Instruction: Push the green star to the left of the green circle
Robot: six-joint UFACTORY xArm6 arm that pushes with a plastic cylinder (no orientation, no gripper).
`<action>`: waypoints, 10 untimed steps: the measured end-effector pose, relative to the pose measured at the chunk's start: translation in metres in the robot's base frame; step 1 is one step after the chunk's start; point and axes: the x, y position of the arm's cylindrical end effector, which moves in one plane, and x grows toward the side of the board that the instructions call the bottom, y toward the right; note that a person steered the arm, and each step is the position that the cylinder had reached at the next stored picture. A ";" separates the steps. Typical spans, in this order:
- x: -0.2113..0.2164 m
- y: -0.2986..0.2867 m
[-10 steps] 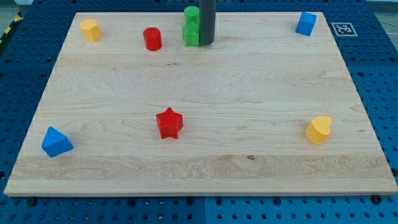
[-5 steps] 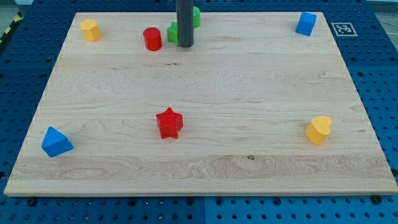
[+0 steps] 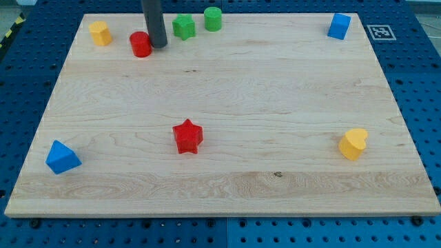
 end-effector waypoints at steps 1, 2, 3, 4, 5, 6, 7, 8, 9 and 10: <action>-0.007 0.009; -0.015 0.022; -0.023 0.030; -0.024 0.034; -0.024 0.046; -0.025 0.046; -0.027 0.046; -0.031 0.047; -0.034 0.047; -0.034 0.047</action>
